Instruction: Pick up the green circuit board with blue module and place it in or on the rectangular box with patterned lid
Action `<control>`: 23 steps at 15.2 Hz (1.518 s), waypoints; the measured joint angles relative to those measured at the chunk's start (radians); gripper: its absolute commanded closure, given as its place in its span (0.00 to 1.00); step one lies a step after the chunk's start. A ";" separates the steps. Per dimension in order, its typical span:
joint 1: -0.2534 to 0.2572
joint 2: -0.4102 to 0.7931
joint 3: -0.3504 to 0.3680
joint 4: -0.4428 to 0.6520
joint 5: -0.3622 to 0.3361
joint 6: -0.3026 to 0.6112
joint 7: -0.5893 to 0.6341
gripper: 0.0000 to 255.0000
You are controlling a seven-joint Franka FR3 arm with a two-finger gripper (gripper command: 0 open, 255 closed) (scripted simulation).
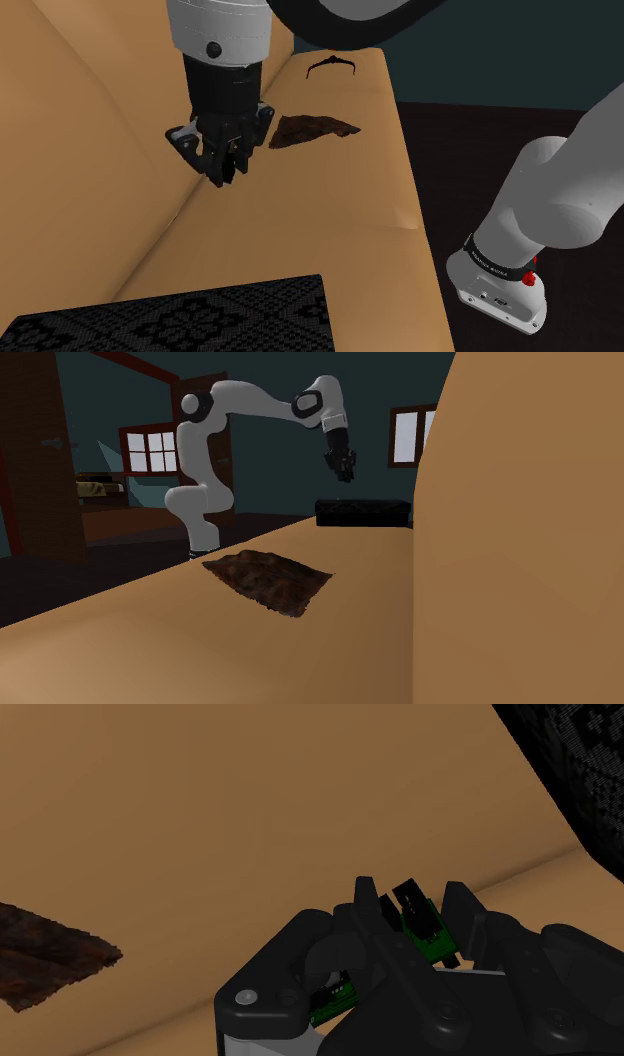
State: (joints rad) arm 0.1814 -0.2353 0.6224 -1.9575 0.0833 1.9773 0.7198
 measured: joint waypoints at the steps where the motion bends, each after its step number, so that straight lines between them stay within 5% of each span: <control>1: 0.005 0.011 0.018 0.005 -0.009 0.005 0.026 1.00; 12: 0.098 0.248 0.246 0.229 -0.228 -0.064 0.402 1.00; 20: 0.355 0.555 0.295 0.505 -0.514 -0.196 0.692 1.00; 23: 0.360 0.564 0.291 0.482 -0.525 -0.170 0.709 1.00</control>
State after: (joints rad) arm 0.5419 0.3288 0.9135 -1.4755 -0.4414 1.8070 1.4285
